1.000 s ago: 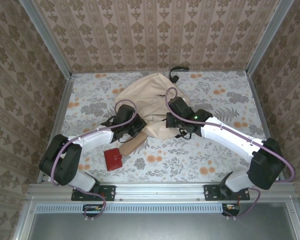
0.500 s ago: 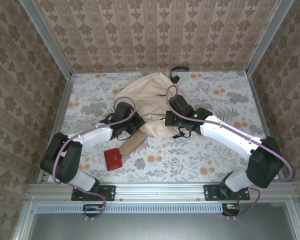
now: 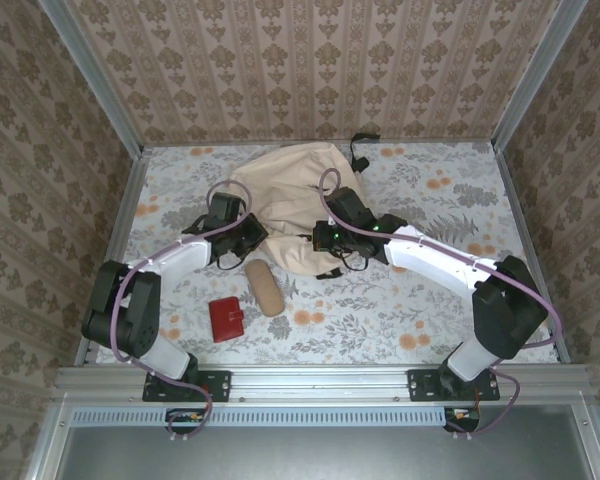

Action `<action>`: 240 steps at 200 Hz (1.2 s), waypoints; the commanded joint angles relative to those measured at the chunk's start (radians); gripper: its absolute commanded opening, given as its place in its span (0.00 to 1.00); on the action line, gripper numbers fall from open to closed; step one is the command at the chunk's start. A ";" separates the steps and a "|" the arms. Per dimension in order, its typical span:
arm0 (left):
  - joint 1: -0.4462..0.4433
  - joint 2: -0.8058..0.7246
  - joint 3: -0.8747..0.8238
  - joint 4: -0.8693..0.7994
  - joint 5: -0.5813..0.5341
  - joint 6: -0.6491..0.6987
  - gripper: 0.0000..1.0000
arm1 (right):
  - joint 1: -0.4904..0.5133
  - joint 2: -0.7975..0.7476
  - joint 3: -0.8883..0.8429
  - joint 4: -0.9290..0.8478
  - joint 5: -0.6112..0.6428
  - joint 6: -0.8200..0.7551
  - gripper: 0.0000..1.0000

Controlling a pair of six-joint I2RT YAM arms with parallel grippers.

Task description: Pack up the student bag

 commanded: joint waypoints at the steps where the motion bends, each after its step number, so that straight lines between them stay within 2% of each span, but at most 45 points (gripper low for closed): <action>1: 0.076 0.047 0.012 -0.052 -0.165 0.055 0.00 | -0.018 -0.071 -0.029 -0.133 0.172 0.053 0.00; 29: 0.090 0.057 0.013 -0.041 -0.159 0.055 0.00 | -0.020 -0.080 -0.046 -0.127 0.172 0.082 0.00; 69: 0.090 0.021 0.033 -0.048 -0.091 0.084 0.00 | -0.011 -0.045 -0.038 0.046 -0.073 0.066 0.00; 79: 0.090 0.001 0.034 -0.061 -0.080 0.088 0.09 | -0.004 -0.035 -0.017 0.037 -0.086 0.058 0.00; 93: 0.090 -0.035 0.032 -0.098 -0.075 0.103 0.24 | 0.003 -0.025 0.000 0.028 -0.108 0.040 0.09; 111: 0.090 -0.093 0.022 -0.163 -0.084 0.122 0.40 | 0.011 -0.010 0.021 0.004 -0.151 0.009 0.31; 127: 0.091 -0.156 0.014 -0.227 -0.081 0.136 0.47 | 0.016 0.012 0.034 -0.017 -0.189 -0.010 0.45; 140: 0.089 -0.208 -0.004 -0.264 -0.057 0.126 0.51 | 0.019 0.031 0.036 -0.025 -0.194 -0.002 0.49; 161: 0.081 -0.285 -0.055 -0.246 0.021 0.065 0.54 | 0.022 0.060 0.035 -0.021 -0.205 0.031 0.50; 176: 0.068 -0.316 -0.101 -0.172 0.085 -0.014 0.55 | 0.022 0.070 0.023 0.010 -0.217 0.074 0.50; 205: 0.020 -0.285 -0.142 0.001 0.177 -0.114 0.54 | 0.022 0.074 0.002 0.081 -0.241 0.131 0.51; 240: -0.004 -0.213 -0.152 0.084 0.181 -0.173 0.48 | 0.022 0.074 0.007 0.086 -0.249 0.142 0.51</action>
